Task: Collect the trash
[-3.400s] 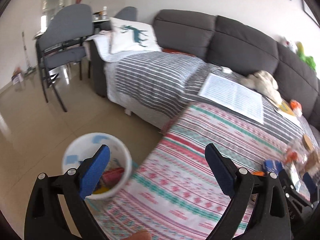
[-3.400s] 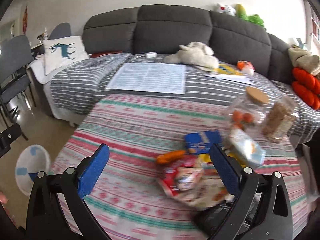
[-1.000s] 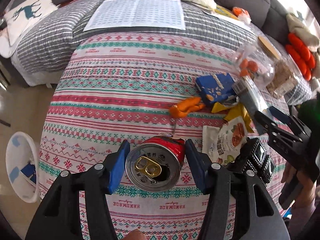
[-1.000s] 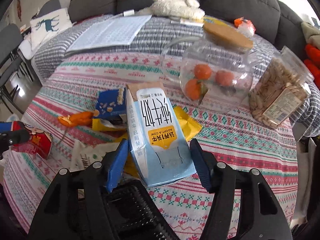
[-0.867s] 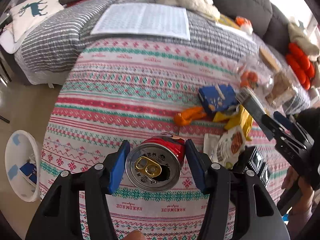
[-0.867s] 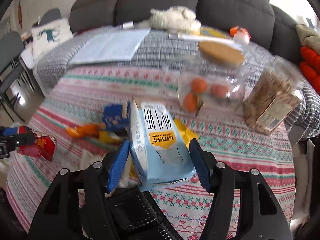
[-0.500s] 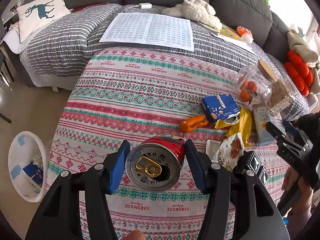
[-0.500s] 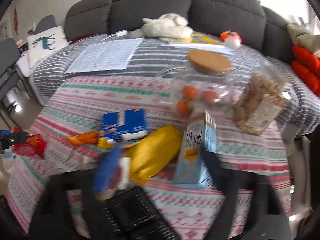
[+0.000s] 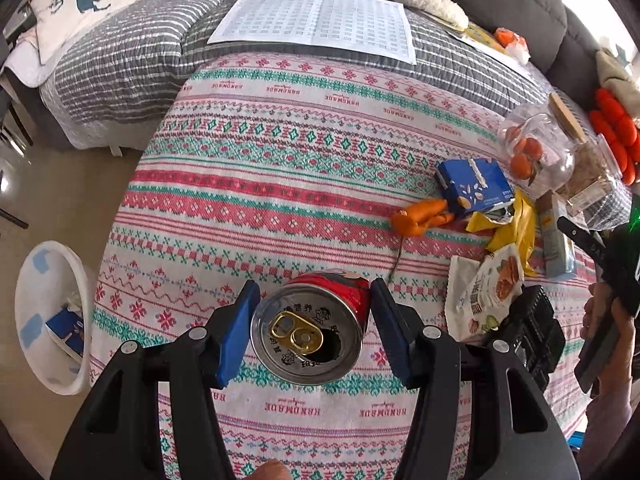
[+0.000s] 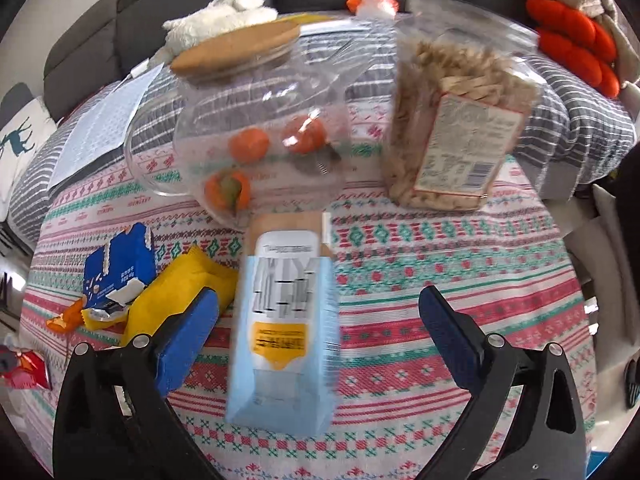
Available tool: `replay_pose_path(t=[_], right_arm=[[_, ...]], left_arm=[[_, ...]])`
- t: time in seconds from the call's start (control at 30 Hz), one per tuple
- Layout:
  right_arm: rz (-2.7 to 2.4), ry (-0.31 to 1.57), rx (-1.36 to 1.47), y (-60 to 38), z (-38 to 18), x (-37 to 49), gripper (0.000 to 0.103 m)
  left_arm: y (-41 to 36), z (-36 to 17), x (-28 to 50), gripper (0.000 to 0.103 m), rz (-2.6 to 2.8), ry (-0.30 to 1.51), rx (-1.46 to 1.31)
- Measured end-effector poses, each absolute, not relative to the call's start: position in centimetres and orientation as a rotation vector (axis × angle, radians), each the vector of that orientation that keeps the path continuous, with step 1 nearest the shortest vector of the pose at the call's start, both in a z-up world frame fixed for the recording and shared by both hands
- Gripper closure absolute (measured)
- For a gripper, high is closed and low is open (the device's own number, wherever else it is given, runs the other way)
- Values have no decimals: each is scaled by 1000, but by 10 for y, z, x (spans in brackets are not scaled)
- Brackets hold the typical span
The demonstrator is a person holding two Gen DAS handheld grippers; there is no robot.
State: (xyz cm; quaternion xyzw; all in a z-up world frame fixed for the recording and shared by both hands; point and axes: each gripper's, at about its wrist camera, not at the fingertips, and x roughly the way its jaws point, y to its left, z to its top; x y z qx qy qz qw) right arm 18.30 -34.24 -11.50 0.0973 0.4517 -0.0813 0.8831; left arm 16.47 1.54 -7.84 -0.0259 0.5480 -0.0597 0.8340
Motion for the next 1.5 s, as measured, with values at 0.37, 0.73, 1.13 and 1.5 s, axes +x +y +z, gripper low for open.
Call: replay_pose_path(t=[0.37, 0.73, 1.13, 1.5], right_arm=[[-185, 962, 155, -318, -125, 181, 49], [-105, 816, 176, -303, -76, 156, 49], [-28, 725, 162, -275, -45, 136, 49], [-31, 727, 199, -284, -43, 133, 49]], left_arm=[[11, -98, 166, 41, -150, 1246, -28], [14, -101, 168, 78, -169, 1201, -116], [6, -89, 167, 33, -155, 1116, -33], [-1, -107, 212, 25, -93, 1101, -74]])
